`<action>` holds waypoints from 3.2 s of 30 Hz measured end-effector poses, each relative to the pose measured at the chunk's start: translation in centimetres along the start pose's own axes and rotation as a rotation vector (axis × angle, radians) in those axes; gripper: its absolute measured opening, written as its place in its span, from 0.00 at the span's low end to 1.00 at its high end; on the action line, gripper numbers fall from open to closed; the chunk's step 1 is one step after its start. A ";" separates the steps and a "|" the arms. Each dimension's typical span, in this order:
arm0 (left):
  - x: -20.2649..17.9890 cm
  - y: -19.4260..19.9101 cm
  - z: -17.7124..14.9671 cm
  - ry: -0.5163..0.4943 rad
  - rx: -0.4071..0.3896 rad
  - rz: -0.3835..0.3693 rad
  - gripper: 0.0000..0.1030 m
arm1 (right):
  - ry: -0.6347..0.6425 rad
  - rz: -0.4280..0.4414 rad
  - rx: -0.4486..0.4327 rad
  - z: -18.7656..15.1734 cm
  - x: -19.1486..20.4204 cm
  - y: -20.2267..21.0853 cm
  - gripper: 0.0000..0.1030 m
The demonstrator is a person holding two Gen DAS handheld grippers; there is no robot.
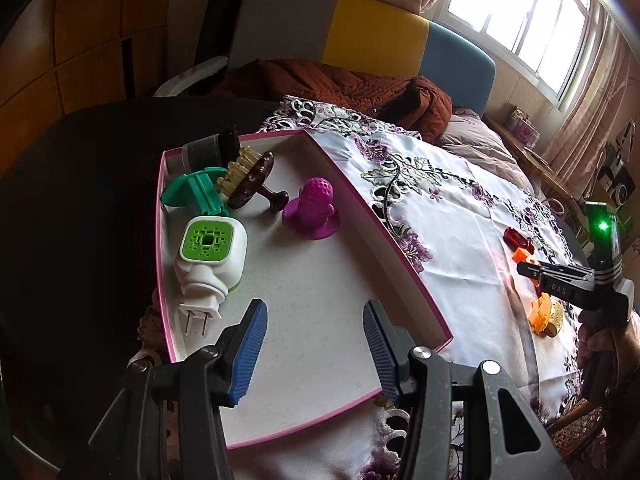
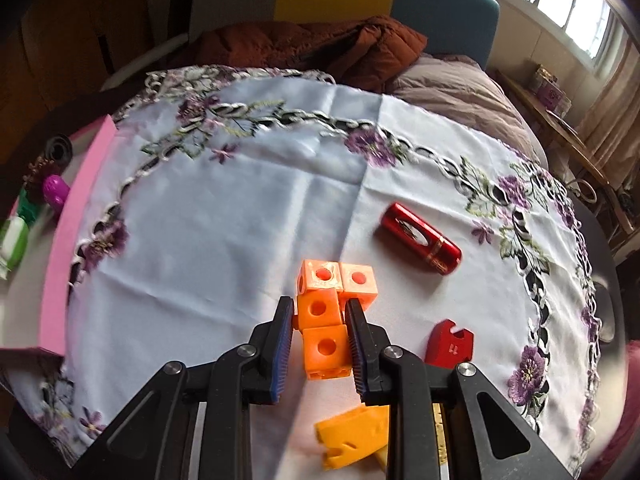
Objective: Organize rigid objects
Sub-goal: 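Carry the orange cubes into the tray and open the right gripper, then move both grippers back over the remaining toys on the cloth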
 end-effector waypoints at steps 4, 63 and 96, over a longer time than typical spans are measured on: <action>0.3 0.1 0.0 0.005 -0.004 0.001 0.49 | 0.029 0.044 -0.055 1.8 2.8 1.5 0.25; 3.3 1.4 0.7 0.051 -0.040 0.040 0.49 | 0.198 0.250 -0.222 7.6 17.5 5.6 0.52; -17.9 -5.3 -7.5 -0.402 0.251 -0.250 0.47 | -0.775 -0.203 -0.286 -5.8 -16.4 7.1 0.74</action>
Point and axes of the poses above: each gripper's, at about its wrist camera, not at the fingertips, and y roughly against the way its jaws point, x to its left, z to its top, the point moved 9 cm from there along -y, roughly the way its jaws point, and after that the axes turned 13 degrees about y, right-handed, at the moved point
